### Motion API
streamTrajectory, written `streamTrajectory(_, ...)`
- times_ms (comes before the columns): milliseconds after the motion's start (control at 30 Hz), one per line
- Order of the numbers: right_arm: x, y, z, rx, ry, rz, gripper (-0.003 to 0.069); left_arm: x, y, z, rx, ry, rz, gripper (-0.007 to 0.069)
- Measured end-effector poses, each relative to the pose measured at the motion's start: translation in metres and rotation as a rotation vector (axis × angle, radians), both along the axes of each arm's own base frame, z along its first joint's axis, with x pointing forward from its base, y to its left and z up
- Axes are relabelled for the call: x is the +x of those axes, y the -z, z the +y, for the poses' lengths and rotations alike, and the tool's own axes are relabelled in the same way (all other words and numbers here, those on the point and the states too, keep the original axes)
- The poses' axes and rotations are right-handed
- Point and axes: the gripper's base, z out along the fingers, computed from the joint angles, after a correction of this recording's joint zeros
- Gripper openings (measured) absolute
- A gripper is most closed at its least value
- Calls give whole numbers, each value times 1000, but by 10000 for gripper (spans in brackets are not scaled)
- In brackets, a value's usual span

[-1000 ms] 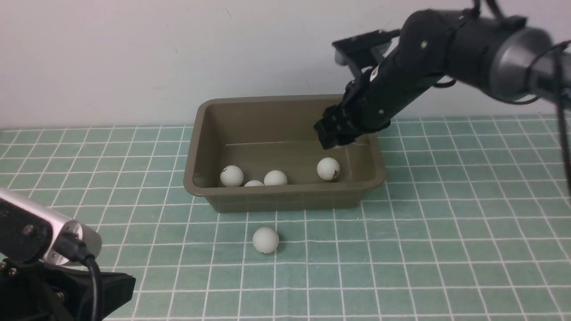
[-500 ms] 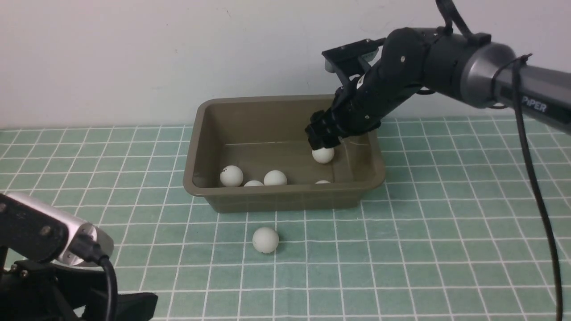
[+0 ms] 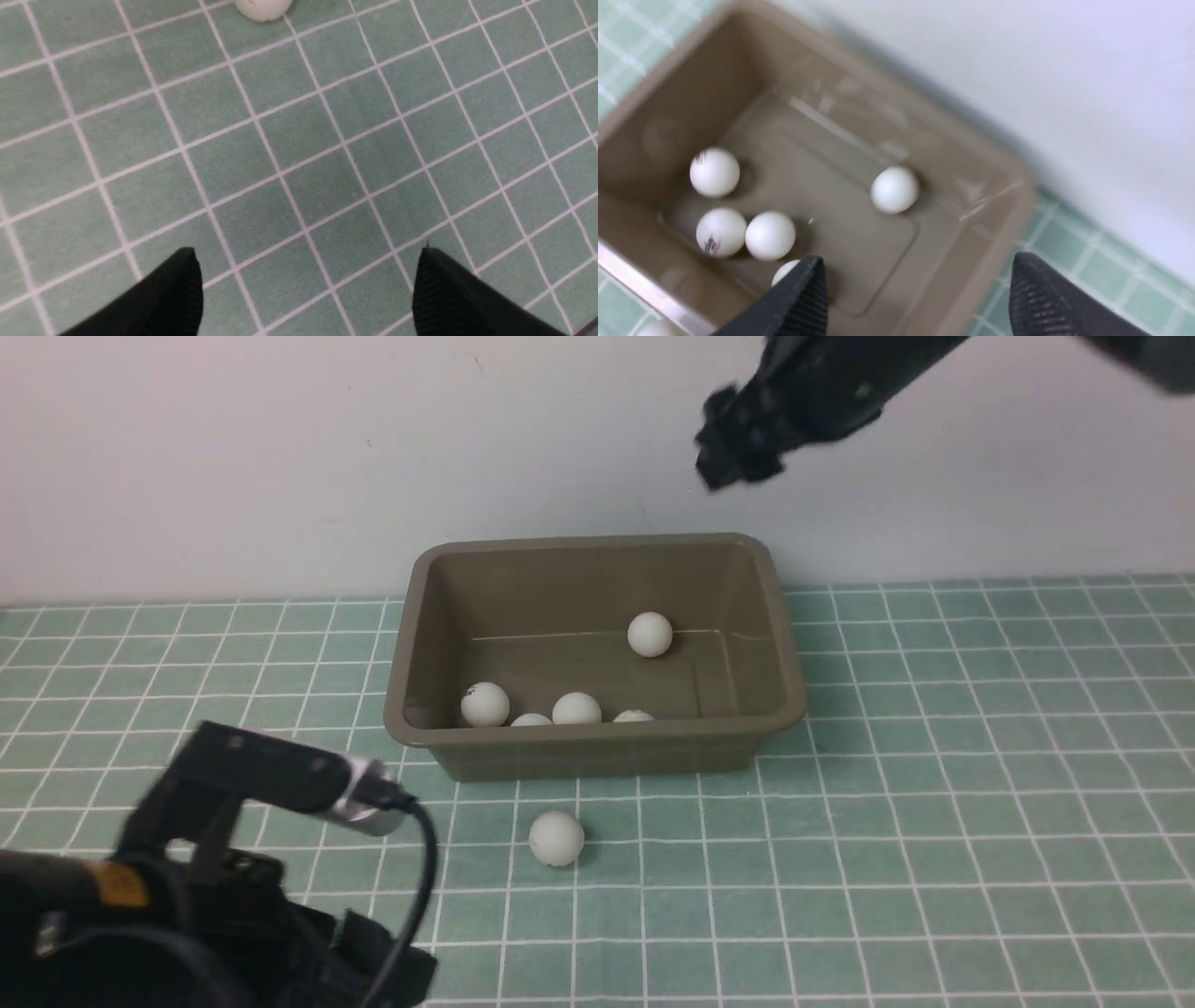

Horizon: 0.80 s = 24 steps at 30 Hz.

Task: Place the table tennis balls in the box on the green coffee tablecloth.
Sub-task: 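Reach for and grasp a ping pong ball on the table beside the basket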

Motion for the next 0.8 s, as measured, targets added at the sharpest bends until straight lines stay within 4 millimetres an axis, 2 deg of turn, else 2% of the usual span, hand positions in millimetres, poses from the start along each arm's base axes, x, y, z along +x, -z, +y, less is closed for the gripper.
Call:
streamTrajectory(133, -13, -24, -18, 11, 26, -28, 477, 13, 9, -22, -35, 51, -20, 508)
streamTrajectory(333, -30, -48, -42, 19, 65, -30, 477, 35, 7, -47, -49, 67, -81, 499)
streamTrajectory(467, -47, -68, -52, 53, 73, -59, 477, 68, 8, -68, -19, 86, -85, 499)
streamTrajectory(500, -48, -69, -53, 55, 73, -62, 477, 71, 9, -70, -14, 88, -84, 499)
streamTrajectory(533, -56, -77, -55, 67, 70, -76, 477, 84, 12, -77, 14, 99, -72, 499)
streamTrajectory(667, -67, -88, -58, 79, 67, -99, 477, 106, 20, -86, 111, 109, -10, 499)
streamTrajectory(800, -76, -96, -61, 85, 63, -113, 477, 119, 29, -84, 230, 84, 32, 499)
